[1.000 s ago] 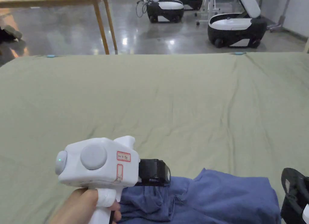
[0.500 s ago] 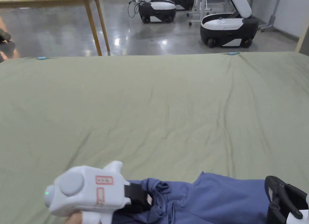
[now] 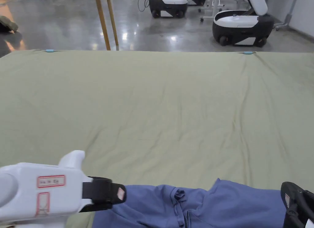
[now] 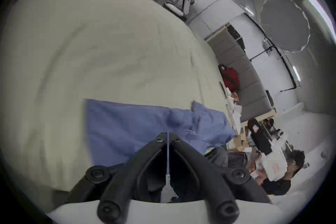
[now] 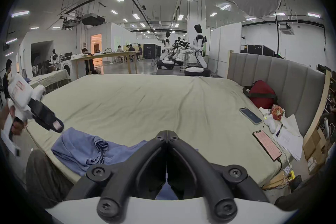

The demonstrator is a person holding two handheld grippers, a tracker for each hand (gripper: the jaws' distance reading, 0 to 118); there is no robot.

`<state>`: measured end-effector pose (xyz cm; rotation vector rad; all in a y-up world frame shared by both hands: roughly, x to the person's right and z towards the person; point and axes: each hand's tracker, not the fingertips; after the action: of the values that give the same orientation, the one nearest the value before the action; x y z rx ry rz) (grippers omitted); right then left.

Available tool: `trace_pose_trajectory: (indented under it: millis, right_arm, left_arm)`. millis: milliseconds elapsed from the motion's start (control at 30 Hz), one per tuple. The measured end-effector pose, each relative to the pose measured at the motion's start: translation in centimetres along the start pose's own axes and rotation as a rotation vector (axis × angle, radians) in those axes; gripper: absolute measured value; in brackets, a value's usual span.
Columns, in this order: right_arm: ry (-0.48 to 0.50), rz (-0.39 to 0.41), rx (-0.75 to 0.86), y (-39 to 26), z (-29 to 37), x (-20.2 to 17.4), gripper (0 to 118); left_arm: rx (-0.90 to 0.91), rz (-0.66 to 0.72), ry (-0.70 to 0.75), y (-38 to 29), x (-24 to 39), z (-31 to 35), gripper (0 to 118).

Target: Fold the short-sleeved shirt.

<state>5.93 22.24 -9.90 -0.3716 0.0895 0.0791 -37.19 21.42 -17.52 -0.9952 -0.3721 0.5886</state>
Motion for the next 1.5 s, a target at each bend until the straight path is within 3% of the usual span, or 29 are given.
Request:
trace_pose_trajectory:
  millis: [133,233,267,300,333,367,500,533,567,600,700,867,1167,1500]
  right_arm:
    - [0.016,0.021,-0.004,0.0,-0.2,-0.9,2]
    - [0.017,0.021,-0.010,-0.1,-0.2,-1.4,2]
    - [0.019,0.019,-0.014,-0.2,-0.2,-1.4,2]
    - [0.018,0.019,-0.018,-0.2,-0.2,-1.5,1]
    - [0.016,0.021,-0.019,-0.3,-0.2,-1.6,2]
    - [0.014,0.024,-0.020,-0.3,-0.1,-1.7,2]
    - [0.011,0.034,-0.028,-0.2,-0.1,-1.8,2]
    - [0.011,0.036,-0.030,-0.1,-0.1,-1.8,2]
    - [0.010,0.037,-0.028,0.0,0.0,-1.8,1]
    - [0.010,0.035,-0.023,0.0,0.1,-1.7,2]
    - [0.005,0.032,-0.010,0.4,0.5,-1.3,2]
    - [-0.002,0.027,0.023,1.2,1.2,-0.5,2]
    - [0.024,0.026,0.062,1.8,0.7,-0.3,2]
    - [0.041,-0.009,0.063,1.1,1.7,0.6,2]
  left_arm:
    - [-0.022,0.051,0.110,0.7,-4.6,1.0,0]
    - [-0.061,0.056,0.015,1.0,-6.3,-0.3,6]
    - [-0.079,0.065,-0.006,1.0,-6.6,-0.9,18]
    - [-0.101,0.076,-0.047,1.0,-7.0,-1.6,67]
    - [-0.141,0.086,-0.100,1.0,-7.5,-2.7,102]
    - [-0.170,0.113,-0.133,0.9,-7.8,-3.7,107]
    - [-0.177,0.167,-0.199,1.1,-8.6,-6.5,91]
    - [-0.166,0.171,-0.229,1.1,-8.6,-6.9,79]
    - [-0.172,0.182,-0.274,1.2,-8.5,-7.2,57]
    - [-0.172,0.206,-0.260,1.1,-8.5,-7.7,14]
    - [-0.190,0.176,-0.201,0.3,-7.4,-8.2,14]
    - [-0.101,0.203,-0.188,0.5,-6.7,-3.3,14]
    - [0.050,0.125,0.165,2.5,-4.2,9.7,14]
    - [-0.041,-0.072,0.193,1.9,9.2,1.2,14]
